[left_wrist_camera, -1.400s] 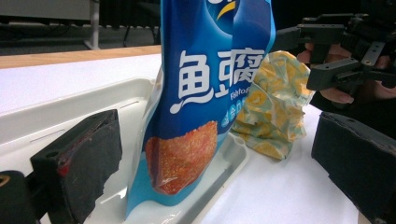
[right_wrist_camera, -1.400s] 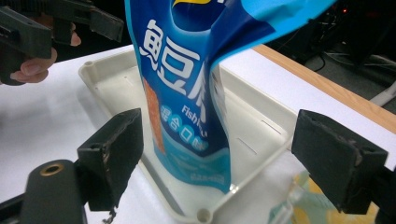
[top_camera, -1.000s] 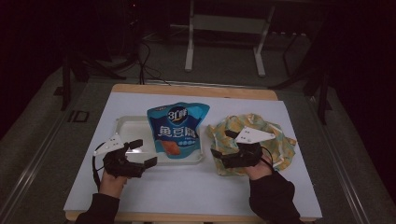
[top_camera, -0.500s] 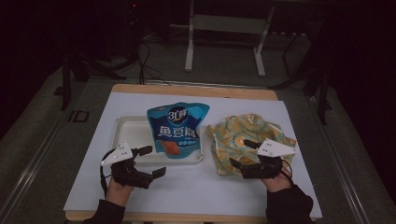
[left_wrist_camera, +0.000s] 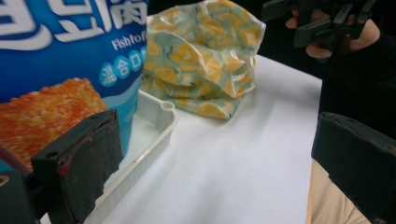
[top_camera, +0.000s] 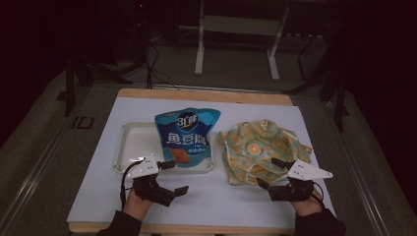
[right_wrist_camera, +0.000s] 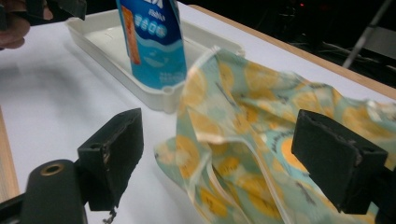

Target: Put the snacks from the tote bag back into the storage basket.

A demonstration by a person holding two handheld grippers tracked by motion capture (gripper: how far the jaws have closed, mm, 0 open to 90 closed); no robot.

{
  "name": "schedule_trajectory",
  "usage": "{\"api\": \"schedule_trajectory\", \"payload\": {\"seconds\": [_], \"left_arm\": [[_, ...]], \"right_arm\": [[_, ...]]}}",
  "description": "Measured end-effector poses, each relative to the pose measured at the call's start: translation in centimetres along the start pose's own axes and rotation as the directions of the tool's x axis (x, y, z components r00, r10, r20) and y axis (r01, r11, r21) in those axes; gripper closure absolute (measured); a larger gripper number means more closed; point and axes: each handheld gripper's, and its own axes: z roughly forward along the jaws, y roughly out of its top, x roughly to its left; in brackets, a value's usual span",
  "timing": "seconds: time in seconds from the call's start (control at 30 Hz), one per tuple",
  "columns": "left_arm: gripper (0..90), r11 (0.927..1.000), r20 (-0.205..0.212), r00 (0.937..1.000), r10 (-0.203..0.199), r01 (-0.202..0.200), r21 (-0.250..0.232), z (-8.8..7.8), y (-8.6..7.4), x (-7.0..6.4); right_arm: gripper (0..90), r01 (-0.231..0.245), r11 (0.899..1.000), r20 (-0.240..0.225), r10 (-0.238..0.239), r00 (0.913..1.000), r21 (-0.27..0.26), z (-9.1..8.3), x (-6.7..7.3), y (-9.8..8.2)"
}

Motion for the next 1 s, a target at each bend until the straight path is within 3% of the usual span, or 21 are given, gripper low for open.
{"api": "schedule_trajectory", "payload": {"seconds": [0.07,0.23,0.47,0.77,1.0], "left_arm": [[2.5,0.9996,0.011,0.9997,0.022,-0.022,0.017,0.5,-0.1,-0.2],[2.6,0.9986,0.029,0.9991,0.032,-0.034,0.041,1.5,-0.4,-0.5],[2.6,0.9978,0.062,0.9974,0.036,-0.039,0.054,2.8,-0.6,-0.9],[2.6,0.9976,0.063,0.997,0.045,-0.048,0.049,2.9,-0.8,-0.9],[2.6,0.9976,0.057,0.9974,0.043,-0.046,0.053,2.7,-1.3,-0.7]], "right_arm": [[16.6,-0.004,1.0,0.009,0.004,1.0,-0.004,-0.6,-0.2,-0.7],[16.6,-0.012,1.0,0.03,0.012,0.9995,-0.005,-1.3,-0.4,-1.5],[16.5,-0.03,1.0,0.101,0.031,0.9944,-0.009,-2.6,-1.4,-3.4],[16.0,-0.089,0.995,0.116,0.093,0.9889,-0.037,-3.9,-2.4,-5.1],[15.7,-0.092,0.993,0.163,0.102,0.9814,-0.069,-5.1,-2.5,-6.1]]}}
